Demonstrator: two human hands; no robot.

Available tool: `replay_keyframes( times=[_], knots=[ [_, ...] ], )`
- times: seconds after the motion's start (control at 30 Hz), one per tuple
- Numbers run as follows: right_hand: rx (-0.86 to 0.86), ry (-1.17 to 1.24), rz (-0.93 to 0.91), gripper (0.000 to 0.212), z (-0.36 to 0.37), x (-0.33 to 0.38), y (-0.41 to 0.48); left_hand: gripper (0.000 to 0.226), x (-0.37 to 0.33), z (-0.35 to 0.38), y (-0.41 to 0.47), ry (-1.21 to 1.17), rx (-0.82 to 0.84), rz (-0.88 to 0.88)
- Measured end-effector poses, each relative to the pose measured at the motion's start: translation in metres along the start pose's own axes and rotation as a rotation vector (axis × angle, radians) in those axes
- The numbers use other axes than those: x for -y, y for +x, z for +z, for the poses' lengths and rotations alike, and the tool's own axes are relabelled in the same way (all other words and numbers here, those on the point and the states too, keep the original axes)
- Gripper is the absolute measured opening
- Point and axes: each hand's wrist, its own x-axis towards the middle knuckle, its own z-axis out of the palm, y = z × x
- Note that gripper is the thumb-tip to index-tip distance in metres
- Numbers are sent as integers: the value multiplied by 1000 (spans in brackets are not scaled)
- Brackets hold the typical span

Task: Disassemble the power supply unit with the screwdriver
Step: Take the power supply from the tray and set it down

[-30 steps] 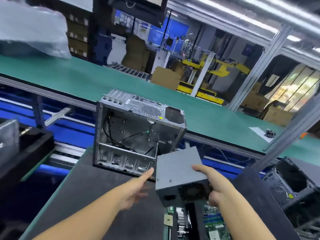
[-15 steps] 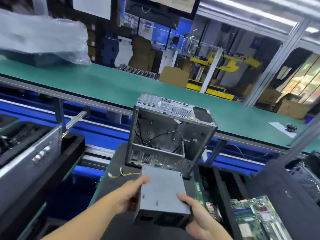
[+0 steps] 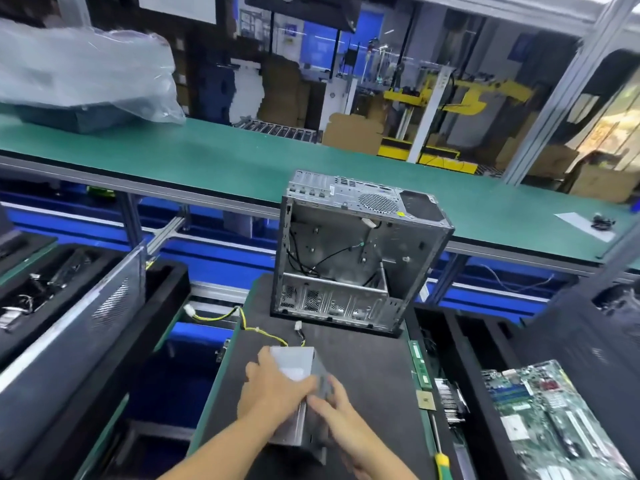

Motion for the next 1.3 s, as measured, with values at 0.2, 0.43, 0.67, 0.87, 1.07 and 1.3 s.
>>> replay_keyframes(
  times=[0.2,0.43,0.67,0.87,1.07,1.3],
  knots=[
    [63,439,-29,57,-6,0,8,34,-24,-5,11,3,82,127],
    [-105,316,29,38,-34,-20,11,29,-5,26,20,-275,342,-5],
    [-230,-33,71,74,-13,-1,8,17,0,29,31,-104,86,25],
    [-395,-572,110,101,16,30,17,40,5,13,27,-340,147,-78],
    [-259,72,161,73,-26,12,16,28,29,10,32,-341,154,-42],
    [-68,251,125,48,-41,-24,16,27,41,18,35,-405,140,-214]
  ],
)
